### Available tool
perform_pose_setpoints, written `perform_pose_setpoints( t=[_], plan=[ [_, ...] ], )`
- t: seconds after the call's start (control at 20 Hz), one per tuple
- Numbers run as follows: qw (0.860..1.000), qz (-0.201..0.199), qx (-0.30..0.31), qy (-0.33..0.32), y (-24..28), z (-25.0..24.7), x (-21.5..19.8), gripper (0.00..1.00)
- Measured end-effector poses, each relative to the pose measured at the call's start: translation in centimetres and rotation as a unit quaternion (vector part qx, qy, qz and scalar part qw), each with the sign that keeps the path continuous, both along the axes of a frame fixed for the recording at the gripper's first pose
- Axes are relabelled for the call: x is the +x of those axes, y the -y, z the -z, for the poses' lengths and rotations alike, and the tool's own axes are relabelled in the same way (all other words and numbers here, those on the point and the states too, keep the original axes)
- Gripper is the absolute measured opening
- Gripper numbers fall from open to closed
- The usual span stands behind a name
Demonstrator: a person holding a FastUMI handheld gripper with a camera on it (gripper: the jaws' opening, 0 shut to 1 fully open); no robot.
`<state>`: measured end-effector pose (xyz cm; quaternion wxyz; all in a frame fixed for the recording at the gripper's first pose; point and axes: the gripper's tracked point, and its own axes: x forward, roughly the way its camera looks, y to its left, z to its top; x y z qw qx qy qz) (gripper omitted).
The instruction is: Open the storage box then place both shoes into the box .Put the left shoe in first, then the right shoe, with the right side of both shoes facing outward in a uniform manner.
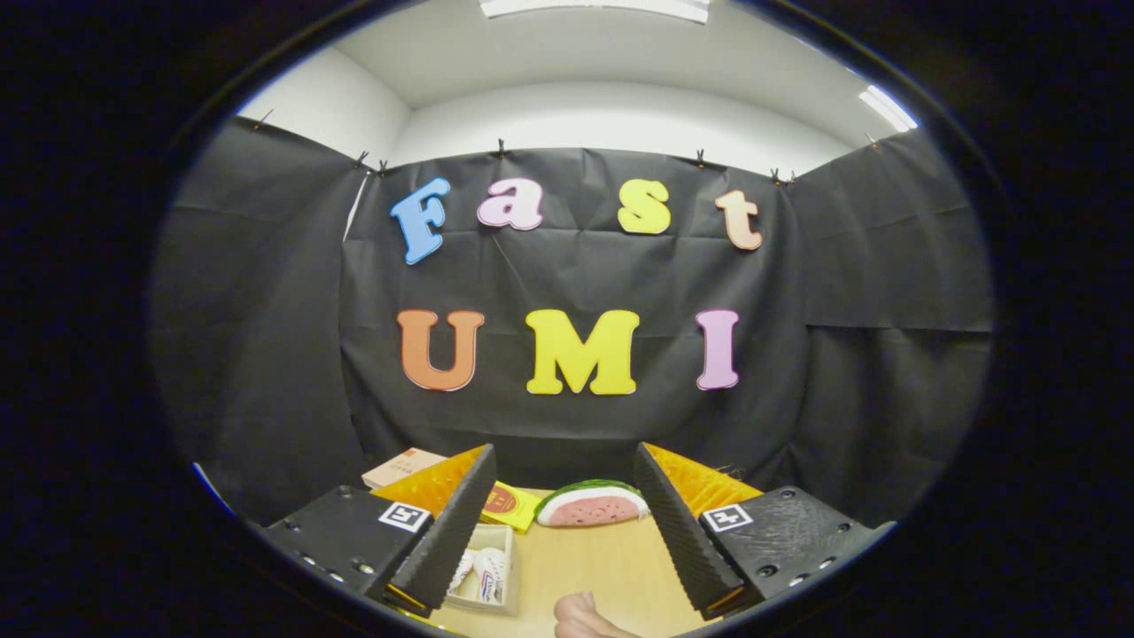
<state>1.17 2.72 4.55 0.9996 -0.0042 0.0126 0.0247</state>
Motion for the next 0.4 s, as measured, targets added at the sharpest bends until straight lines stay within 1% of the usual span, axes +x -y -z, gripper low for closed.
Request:
perform_pose_setpoints(
  t=[0.4],
  plan=[
    [1.0, -0.011, 0.002, 0.012, -1.7, -1.9, 0.3, 0.96]
  ],
)
